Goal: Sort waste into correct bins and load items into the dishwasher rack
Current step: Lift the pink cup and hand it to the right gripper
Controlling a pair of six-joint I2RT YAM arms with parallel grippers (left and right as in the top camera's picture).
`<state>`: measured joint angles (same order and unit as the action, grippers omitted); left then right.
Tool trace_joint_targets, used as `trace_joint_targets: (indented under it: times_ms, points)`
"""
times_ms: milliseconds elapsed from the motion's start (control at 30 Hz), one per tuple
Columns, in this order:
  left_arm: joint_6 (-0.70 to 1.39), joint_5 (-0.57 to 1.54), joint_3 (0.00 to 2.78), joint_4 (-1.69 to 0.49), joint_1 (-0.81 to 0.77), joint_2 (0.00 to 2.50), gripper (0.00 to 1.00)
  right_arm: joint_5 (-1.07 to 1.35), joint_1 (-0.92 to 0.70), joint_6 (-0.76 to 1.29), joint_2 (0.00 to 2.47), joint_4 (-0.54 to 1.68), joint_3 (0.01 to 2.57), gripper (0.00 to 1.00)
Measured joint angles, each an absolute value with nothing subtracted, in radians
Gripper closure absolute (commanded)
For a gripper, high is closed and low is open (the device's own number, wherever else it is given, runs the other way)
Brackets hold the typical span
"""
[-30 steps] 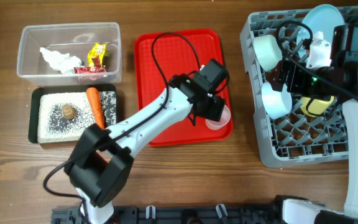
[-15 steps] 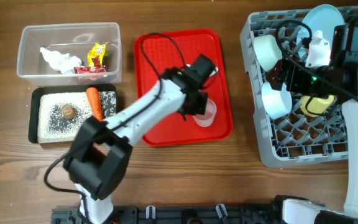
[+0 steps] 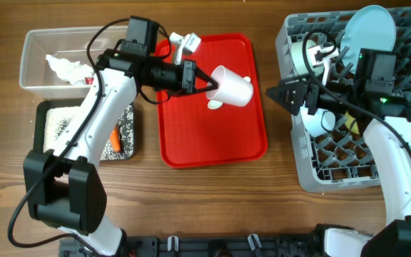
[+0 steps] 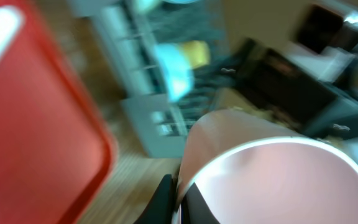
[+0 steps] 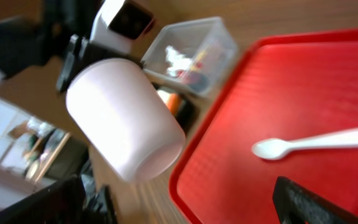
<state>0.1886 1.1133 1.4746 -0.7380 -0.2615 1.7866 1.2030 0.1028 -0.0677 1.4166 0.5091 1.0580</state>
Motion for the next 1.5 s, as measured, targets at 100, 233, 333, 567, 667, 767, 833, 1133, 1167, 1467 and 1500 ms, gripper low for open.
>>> trace_joint_targets:
  times_ms: [100,233,333,567,667,767,833,1133,1167,1467,1500]
  points:
    - [0.184,1.251,1.475,-0.686,-0.262,1.787,0.96,1.299,0.073,-0.018,1.417,0.347,0.996,0.00]
    - [0.184,1.307,1.475,-0.682,-0.262,1.787,0.96,1.361,0.017,0.077,1.418,0.178,0.976,0.00]
    - [0.184,1.324,1.475,-0.673,-0.263,1.787,0.96,1.362,-0.040,0.160,1.418,0.057,0.971,0.00]
    - [0.184,1.334,1.475,-0.659,-0.267,1.787,0.96,1.327,-0.144,0.313,1.418,-0.070,0.970,0.08]
    - [0.184,1.334,1.475,-0.653,-0.267,1.787,0.96,1.310,-0.172,0.331,1.418,-0.073,0.970,0.16]
    - [0.184,1.336,1.475,-0.646,-0.267,1.787,0.96,1.293,-0.181,0.342,1.418,-0.076,0.970,0.22]
    - [0.184,1.337,1.475,-0.646,-0.267,1.787,0.96,1.286,-0.181,0.344,1.418,-0.079,0.970,0.23]
    - [0.184,1.346,1.475,-0.645,-0.267,1.787,0.96,1.271,-0.181,0.382,1.421,-0.159,0.970,0.33]
    - [0.183,1.349,1.475,-0.643,-0.267,1.787,0.96,1.271,-0.181,0.389,1.422,-0.162,0.970,0.35]
    - [0.175,1.320,1.475,-0.643,-0.267,1.787,0.14,1.271,-0.180,0.397,1.422,-0.178,0.970,0.38]
    - [0.174,1.306,1.475,-0.644,-0.267,1.787,0.02,1.271,-0.177,0.397,1.422,-0.179,0.970,0.40]
